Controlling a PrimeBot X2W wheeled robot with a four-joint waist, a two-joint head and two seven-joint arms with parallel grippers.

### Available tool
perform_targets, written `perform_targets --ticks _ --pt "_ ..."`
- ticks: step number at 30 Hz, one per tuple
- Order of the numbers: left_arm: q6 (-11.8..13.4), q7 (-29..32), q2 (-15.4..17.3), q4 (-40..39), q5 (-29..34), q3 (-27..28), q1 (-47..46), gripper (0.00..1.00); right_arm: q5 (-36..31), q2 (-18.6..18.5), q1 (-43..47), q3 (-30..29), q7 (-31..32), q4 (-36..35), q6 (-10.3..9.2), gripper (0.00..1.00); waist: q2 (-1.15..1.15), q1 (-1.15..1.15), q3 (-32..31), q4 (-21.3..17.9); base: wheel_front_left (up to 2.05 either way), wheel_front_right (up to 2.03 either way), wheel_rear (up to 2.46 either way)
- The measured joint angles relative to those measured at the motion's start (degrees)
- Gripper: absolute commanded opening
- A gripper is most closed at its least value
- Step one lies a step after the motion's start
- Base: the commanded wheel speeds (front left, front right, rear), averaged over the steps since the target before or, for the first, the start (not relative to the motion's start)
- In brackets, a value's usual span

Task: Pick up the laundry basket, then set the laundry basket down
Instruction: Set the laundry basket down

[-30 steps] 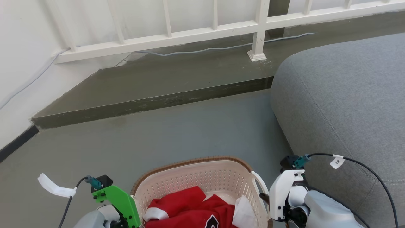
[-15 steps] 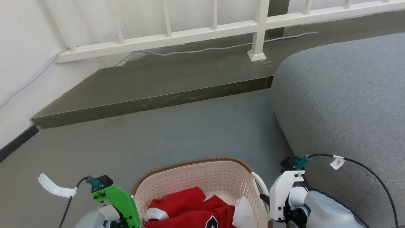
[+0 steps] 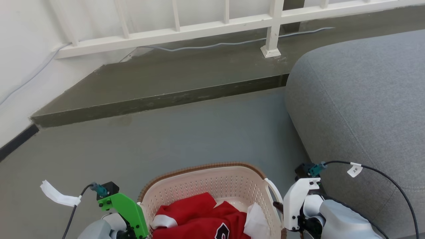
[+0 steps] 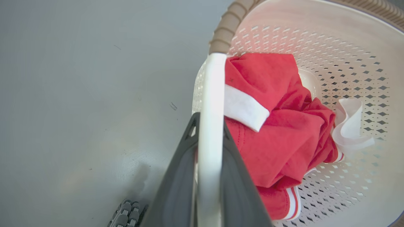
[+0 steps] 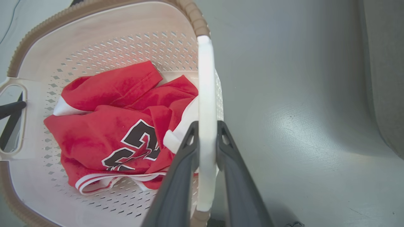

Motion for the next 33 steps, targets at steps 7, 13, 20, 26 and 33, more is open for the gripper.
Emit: perform_targets --ticks 7,13,20,26,33 --pt "0.0 -1.8 0.0 -0.6 0.5 -0.4 -0.4 0.00 0.0 0.0 -0.8 0.2 -1.5 0.3 0.00 0.00 0.00 0.00 2.3 0.2 0.00 0.00 0.00" --pt "0.1 -3.0 0.0 -1.2 0.8 -0.7 -2.3 0.00 -0.1 0.0 -2.5 0.2 -2.5 0.5 0.00 0.00 0.00 0.00 5.1 0.3 0.00 0.00 0.00" --pt "0.6 -4.3 0.1 -2.5 1.6 -1.1 -6.7 0.00 -0.2 -0.6 -6.2 -0.3 -4.9 0.5 0.00 0.00 0.00 0.00 9.6 0.6 0.00 0.00 0.00" --pt "0.8 -5.4 0.4 -3.4 2.6 -1.2 -9.8 0.00 -0.6 -1.0 -9.1 -0.5 -6.9 0.2 0.00 0.00 0.00 0.00 13.8 0.9 0.00 0.00 0.00" --pt "1.2 -6.6 0.5 -4.4 3.0 -1.3 -13.7 0.00 -1.2 -1.8 -12.9 -0.7 -9.3 -0.2 0.02 0.00 0.00 0.01 18.9 1.3 0.00 0.00 0.00"
